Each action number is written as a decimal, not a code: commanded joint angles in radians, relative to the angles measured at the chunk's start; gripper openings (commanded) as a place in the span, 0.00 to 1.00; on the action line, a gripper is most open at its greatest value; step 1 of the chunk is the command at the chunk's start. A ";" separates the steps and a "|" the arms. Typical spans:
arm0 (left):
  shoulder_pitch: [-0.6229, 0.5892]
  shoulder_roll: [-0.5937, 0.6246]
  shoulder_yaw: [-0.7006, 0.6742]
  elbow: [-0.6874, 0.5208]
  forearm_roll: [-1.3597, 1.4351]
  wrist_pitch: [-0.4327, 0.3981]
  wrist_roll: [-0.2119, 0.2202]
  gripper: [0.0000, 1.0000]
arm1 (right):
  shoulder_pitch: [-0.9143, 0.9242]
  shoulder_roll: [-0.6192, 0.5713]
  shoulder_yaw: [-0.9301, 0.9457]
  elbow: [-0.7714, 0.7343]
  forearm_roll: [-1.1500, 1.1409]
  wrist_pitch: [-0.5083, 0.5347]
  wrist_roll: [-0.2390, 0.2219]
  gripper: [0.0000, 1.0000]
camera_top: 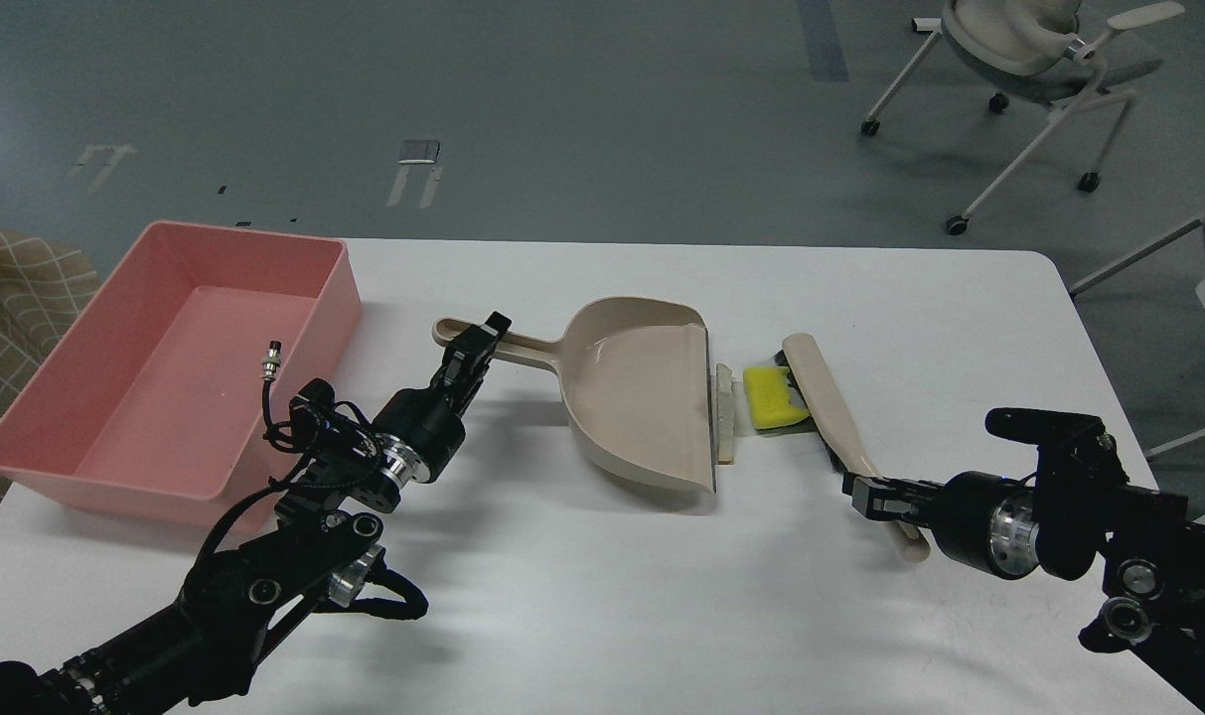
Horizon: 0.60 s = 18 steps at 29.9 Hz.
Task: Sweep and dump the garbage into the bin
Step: 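Sweep the yellow sponge and wooden stick into the dustpan with the brush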
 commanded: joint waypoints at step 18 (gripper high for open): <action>0.019 -0.001 0.001 0.003 -0.004 0.000 -0.014 0.17 | 0.060 0.237 -0.017 -0.053 0.002 0.000 -0.061 0.00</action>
